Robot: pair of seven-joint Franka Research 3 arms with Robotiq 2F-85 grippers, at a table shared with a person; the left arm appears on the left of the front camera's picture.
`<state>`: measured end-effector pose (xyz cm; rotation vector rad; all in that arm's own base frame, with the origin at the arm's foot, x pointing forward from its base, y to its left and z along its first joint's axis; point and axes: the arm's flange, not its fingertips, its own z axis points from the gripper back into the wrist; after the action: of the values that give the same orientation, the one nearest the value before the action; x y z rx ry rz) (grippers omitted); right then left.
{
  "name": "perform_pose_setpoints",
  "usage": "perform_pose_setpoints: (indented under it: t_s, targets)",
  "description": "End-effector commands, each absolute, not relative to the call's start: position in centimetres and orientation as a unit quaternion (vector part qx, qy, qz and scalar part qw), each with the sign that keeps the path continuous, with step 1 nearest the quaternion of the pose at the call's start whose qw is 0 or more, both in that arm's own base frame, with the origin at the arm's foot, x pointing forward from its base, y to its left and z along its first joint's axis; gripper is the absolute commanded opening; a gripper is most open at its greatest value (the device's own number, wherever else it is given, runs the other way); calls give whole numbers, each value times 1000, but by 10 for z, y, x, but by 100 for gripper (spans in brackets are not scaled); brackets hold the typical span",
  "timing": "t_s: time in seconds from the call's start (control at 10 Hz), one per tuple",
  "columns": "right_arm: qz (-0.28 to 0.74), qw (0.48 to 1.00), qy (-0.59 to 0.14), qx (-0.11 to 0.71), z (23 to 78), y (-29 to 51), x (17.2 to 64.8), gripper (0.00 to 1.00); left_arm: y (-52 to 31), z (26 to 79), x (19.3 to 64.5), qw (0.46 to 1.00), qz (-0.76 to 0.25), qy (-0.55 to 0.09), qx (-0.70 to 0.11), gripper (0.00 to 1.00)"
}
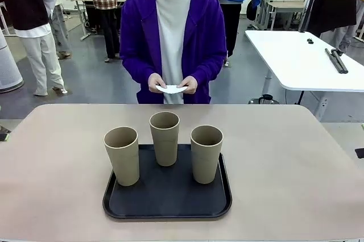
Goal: Place coasters on the table and set cups on them.
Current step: Pick up one Reusable plastic cup and place it on a coaster set by the human.
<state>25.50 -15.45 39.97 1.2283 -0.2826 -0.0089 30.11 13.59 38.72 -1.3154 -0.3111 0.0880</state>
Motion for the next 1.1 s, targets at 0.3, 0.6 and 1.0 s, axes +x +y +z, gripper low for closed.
perform_pose_setpoints:
  t_s: [0.3, 0.6, 1.0]
  targets:
    - [-10, 806, -135, 576, 398, -162, 245, 100, 144, 391, 296, 783, 54, -150, -601, 100]
    - [-10, 806, -135, 576, 398, -162, 245, 100, 144, 391, 296, 783, 54, -150, -601, 100]
    - [-10, 806, -135, 576, 398, -162, 245, 100, 144, 391, 296, 783, 54, -150, -601, 100]
